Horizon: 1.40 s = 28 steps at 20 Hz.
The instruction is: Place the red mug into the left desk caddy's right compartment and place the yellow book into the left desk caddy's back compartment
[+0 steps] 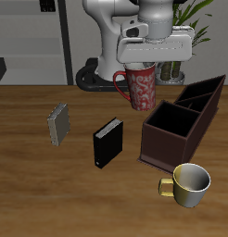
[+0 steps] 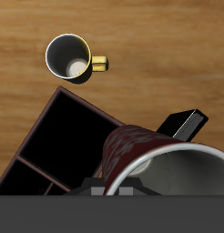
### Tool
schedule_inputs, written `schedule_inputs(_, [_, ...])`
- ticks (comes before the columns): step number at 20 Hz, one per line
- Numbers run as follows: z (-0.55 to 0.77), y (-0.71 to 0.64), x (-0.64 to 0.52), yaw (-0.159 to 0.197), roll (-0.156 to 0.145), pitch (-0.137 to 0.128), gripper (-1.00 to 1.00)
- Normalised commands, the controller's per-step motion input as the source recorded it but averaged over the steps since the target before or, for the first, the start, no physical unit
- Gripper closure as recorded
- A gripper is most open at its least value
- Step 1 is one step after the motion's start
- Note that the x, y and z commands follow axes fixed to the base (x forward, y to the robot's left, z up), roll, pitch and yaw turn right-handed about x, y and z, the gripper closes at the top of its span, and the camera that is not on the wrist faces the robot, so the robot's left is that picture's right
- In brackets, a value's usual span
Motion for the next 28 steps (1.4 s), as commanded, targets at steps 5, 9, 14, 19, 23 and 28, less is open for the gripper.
schedule_inputs(5, [-0.03,0.45,0.03,-0.008,0.042,0.02,1.0])
schedule_inputs(9, [-0.04,0.25,0.09,-0.05,-0.016,-0.006,1.0])
schedule_inputs(14, [-0.23,0.27,0.14,-0.045,-0.025,0.041,1.0])
schedule_inputs(19, [-0.05,0.24,0.08,-0.041,-0.041,-0.008,1.0])
schedule_inputs(23, [0.01,0.15,0.09,-0.027,-0.007,-0.003,1.0])
schedule_inputs(28, [-0.05,-0.03,0.16,-0.053,-0.033,0.028,1.0])
